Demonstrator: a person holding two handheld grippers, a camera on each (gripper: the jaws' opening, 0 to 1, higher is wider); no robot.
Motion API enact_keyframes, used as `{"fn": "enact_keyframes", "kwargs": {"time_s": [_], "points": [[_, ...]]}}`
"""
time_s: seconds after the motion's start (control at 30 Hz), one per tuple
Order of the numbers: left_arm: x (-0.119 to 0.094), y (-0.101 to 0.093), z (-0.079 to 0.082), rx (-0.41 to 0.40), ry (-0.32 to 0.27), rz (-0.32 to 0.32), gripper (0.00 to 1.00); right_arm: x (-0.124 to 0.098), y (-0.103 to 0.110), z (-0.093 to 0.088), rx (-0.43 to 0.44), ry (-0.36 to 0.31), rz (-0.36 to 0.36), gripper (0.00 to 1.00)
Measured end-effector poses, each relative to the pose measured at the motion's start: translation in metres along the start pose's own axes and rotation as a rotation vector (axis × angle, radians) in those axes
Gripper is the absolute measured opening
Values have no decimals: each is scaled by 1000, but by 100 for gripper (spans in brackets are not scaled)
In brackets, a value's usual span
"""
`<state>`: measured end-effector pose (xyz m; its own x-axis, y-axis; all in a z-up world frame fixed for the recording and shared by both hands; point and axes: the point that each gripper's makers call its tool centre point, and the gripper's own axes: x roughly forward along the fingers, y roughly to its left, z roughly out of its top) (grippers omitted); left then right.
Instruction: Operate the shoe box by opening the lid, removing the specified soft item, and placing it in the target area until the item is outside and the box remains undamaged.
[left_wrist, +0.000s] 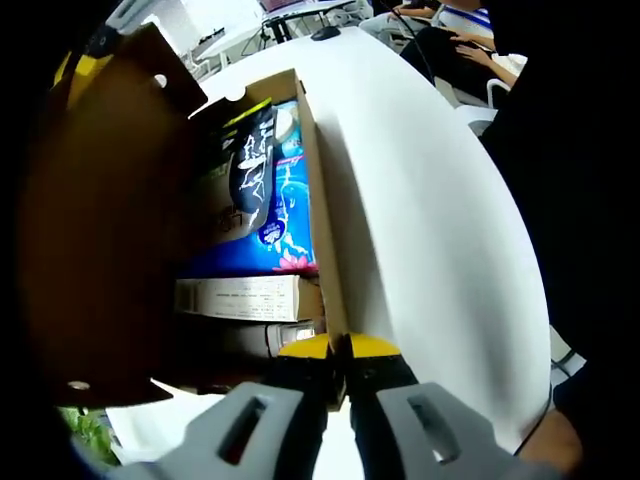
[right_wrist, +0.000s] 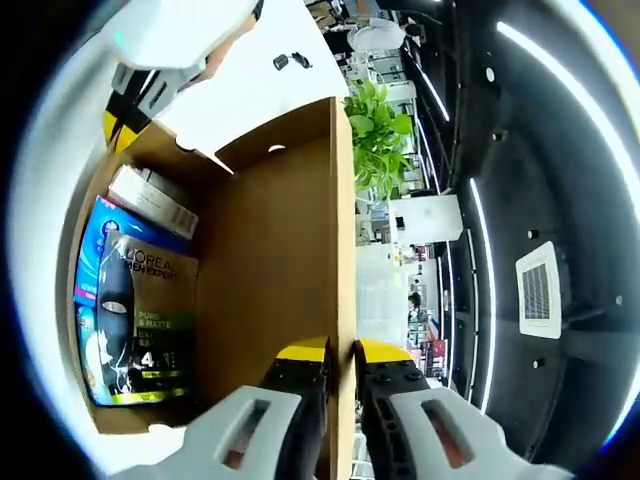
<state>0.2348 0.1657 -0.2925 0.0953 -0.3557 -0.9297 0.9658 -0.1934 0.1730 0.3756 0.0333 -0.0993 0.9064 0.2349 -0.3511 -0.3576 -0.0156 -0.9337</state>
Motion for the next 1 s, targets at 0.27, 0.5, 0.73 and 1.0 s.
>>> {"fn": "enact_keyframes", "kwargs": {"time_s": [0.27,0.5,0.73,1.0], "points": [[2,4,2,-10,-11,-12,4,8,-2,-3,10,2,56,8],[2,4,3,10,-10,-9,4,14,-4,-5,2,8,80,7],[3,1,6,33,-11,-2,4,19,-5,-7,-4,10,108,7],[3,4,5,38,-17,-7,4,27,-8,-11,48,-5,158,7]]}}
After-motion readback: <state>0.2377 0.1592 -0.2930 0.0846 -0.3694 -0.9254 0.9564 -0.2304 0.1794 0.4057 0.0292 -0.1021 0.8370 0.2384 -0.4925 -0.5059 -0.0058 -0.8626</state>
